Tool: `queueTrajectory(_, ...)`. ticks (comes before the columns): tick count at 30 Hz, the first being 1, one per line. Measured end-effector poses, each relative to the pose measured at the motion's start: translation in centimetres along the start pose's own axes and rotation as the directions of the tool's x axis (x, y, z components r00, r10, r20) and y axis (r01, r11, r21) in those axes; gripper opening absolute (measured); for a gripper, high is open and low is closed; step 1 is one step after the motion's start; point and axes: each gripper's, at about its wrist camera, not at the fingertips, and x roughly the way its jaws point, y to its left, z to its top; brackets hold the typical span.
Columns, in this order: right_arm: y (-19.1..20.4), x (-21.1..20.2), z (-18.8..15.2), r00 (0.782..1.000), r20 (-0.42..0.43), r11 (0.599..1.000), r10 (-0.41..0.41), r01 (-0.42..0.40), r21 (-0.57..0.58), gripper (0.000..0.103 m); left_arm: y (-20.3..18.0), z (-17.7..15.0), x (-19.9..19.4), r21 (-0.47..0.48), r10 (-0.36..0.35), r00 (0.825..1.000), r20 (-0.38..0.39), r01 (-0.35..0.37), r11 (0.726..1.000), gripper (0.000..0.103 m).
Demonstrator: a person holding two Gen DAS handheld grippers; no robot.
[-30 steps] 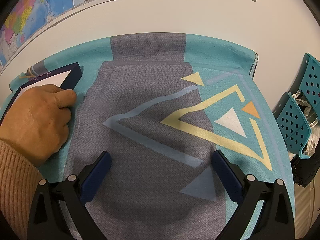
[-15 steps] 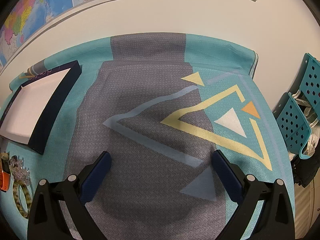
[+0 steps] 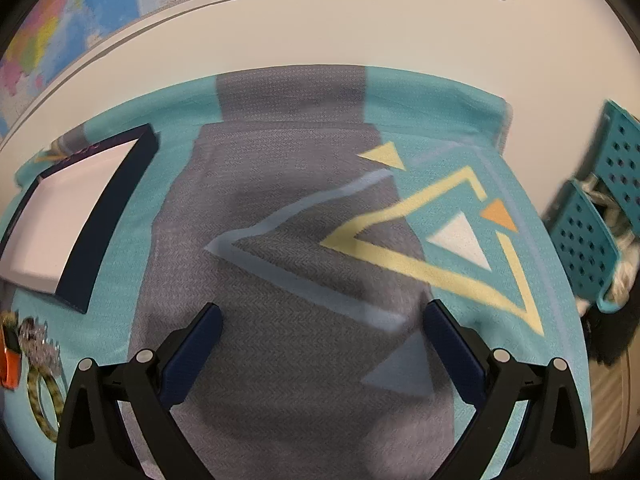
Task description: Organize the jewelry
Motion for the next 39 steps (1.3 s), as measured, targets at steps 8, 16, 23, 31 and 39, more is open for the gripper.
queueTrajectory(8, 11.3, -7.4, -5.8, 0.946, 0.112, 0.949, 0.303, -0.288, -0.13, 0.097, -6.0, -2.2, -3.0, 0.09, -0.088, 0.995, 0.044, 0.084, 0.992, 0.097)
queueTrajectory(16, 17.7, -11.2, -9.2, 0.907, 0.182, 0.904, 0.381, -0.323, -0.282, 0.097, -10.2, -4.3, -4.5, 0.191, -0.102, 0.991, 0.082, 0.085, 0.978, 0.097)
queueTrajectory(23, 18.3, -11.3, -9.7, 0.909, 0.188, 0.901, 0.371, -0.304, -0.309, 0.097, -10.2, -4.6, -5.0, 0.181, -0.061, 0.993, 0.099, 0.042, 0.983, 0.097)
queueTrajectory(31, 18.9, -11.6, -10.7, 0.906, 0.178, 0.895, 0.384, -0.317, -0.314, 0.097, -10.0, -4.9, -5.2, 0.181, -0.053, 0.993, 0.102, 0.034, 0.983, 0.097)
queueTrajectory(39, 18.8, -11.6, -10.6, 0.901, 0.171, 0.892, 0.398, -0.337, -0.3, 0.097, -10.0, -5.0, -5.2, 0.182, -0.052, 0.993, 0.102, 0.033, 0.983, 0.097)
